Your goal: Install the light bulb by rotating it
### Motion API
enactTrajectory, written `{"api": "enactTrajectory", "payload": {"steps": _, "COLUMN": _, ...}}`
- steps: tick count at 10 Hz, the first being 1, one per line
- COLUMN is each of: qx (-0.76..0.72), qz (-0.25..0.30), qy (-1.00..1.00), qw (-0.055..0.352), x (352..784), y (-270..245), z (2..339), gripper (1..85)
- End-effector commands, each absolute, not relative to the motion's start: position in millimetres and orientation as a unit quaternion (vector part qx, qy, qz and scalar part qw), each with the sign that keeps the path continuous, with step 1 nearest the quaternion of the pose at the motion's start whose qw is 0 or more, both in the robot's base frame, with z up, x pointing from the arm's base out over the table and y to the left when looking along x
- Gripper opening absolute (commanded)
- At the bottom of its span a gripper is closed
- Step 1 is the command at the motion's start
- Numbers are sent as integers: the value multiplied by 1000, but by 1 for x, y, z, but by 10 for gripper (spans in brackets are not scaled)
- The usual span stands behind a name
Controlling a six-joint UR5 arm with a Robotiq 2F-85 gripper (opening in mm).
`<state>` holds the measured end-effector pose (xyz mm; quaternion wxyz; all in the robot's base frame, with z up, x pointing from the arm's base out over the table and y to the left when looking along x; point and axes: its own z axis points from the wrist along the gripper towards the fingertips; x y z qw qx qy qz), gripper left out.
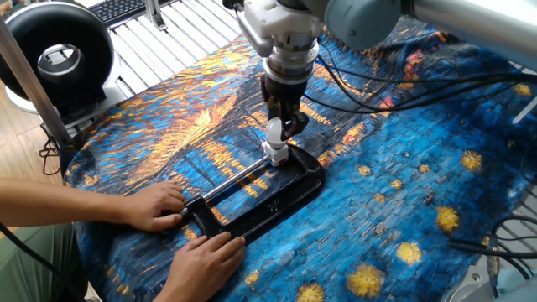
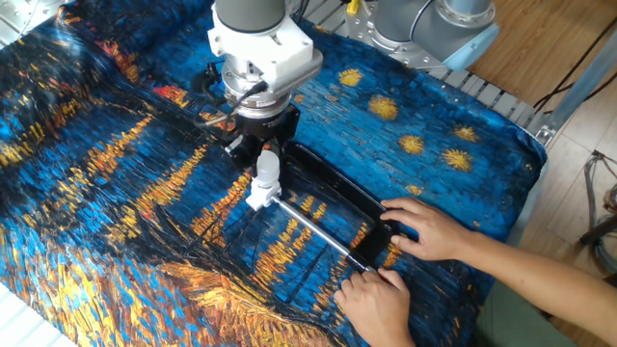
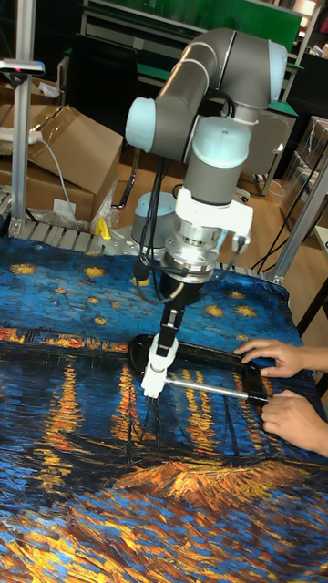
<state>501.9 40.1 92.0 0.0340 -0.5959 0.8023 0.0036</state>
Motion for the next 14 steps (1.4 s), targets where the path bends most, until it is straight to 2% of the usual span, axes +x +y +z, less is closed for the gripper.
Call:
{"api": "enactTrajectory", "payload": {"steps": 1, "qx": -504, "qz": 23, "qy": 862, "qw": 52, "x": 505, "y": 41, "z": 92, "gripper": 10}}
{"api": "enactTrajectory", "payload": {"steps": 4, "qx": -383, "qz": 38, "qy": 922, "qw": 42, "x": 505, "y": 27, "z": 104, "gripper": 10}}
{"api": "enactTrajectory", "payload": {"steps": 9, "qx": -172, "qz": 48, "qy": 982, "qw": 57, "x": 510, "y": 45, "z": 91, "gripper": 10}}
{"api": "enactTrajectory", "payload": {"steps": 14, "qx": -55, "qz": 89, "qy": 994, "qw": 16, "x": 496, "y": 56, "z": 97, "gripper": 10}}
